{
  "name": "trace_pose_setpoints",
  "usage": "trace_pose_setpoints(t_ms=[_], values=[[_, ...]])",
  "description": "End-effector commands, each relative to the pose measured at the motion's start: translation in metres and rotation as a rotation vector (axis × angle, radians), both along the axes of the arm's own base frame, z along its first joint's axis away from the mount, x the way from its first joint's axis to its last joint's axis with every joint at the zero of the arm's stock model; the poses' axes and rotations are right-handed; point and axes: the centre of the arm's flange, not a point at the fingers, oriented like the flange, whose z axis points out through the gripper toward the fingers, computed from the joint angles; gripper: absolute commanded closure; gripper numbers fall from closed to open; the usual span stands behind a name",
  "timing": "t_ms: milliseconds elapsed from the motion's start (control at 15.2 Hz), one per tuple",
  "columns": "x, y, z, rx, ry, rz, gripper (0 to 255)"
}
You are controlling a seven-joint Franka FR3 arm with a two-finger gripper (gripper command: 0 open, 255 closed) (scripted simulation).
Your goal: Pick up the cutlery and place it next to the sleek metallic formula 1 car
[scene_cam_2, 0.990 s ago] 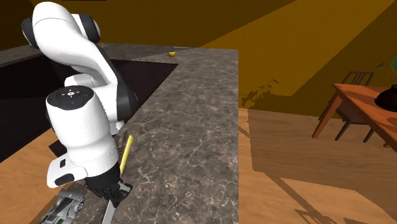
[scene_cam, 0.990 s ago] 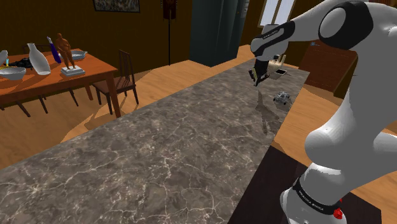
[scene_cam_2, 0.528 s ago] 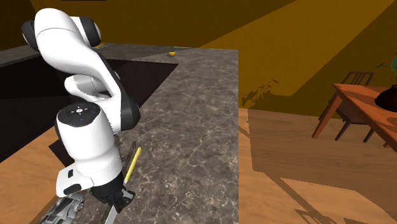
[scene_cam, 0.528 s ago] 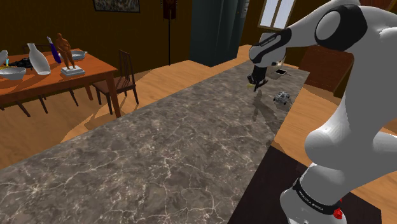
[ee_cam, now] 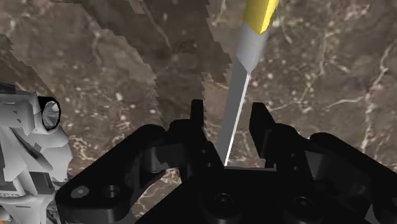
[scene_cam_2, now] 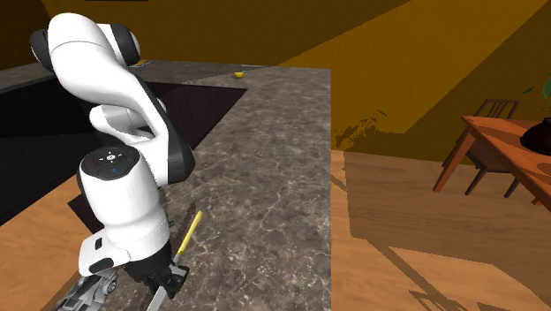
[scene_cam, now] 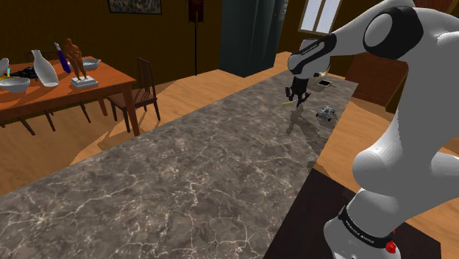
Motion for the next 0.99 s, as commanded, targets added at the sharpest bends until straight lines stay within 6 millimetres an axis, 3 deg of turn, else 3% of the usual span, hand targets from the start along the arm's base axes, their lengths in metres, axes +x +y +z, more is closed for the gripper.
trace_pose_setpoints(t_ms=[0,264,528,924], values=[[0.0,0.0,0.0,0.0,0.0,0.0,0],[0.0,0.0,0.0,0.0,0.0,0.0,0],[0.001,0.005,0.05,0.0,0.0,0.0,0],[0.001,0.005,0.05,0.0,0.0,0.0,0]])
